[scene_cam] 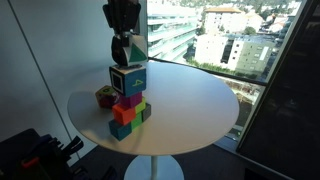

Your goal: Pick up the block with the number one on it and put it on the block with the number four on it

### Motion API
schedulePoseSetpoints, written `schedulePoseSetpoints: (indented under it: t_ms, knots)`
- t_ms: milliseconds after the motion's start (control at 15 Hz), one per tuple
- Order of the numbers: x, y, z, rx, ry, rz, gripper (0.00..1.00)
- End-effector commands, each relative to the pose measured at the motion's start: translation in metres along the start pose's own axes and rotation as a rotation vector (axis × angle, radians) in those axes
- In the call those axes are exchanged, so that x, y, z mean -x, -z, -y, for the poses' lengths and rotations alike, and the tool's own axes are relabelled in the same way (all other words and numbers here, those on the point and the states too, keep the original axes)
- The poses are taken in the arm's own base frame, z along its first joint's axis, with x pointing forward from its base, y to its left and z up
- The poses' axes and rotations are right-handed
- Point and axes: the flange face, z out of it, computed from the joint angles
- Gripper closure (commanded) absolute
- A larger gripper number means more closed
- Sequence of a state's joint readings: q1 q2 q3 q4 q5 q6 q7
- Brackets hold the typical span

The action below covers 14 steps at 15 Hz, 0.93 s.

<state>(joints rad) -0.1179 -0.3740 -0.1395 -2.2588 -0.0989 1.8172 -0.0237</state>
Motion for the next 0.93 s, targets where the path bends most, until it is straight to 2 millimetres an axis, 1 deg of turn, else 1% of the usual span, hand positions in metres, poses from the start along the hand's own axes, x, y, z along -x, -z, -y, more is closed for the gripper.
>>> schedulePoseSetpoints:
  t_ms: [0,467,533,600,667,733,867]
  knots:
    - [0.0052,0.0004,-0.0038,-0.011,0.008,-0.006,0.93]
    - [0.0064,-0.0044,-0.0040,-0.012,0.005,0.005,0.92]
    - [0.0064,-0.0042,-0.0042,-0.012,0.005,0.005,0.87]
    - [0.0063,-0.0039,-0.0044,-0.012,0.004,0.004,0.63]
    - [0.0063,-0.0036,-0.0047,-0.012,0.004,0.004,0.55]
    - [0.0063,-0.0033,-0.0051,-0.012,0.003,0.003,0.49]
    - [0.0063,-0.0027,-0.0057,-0.012,0.002,0.002,0.34]
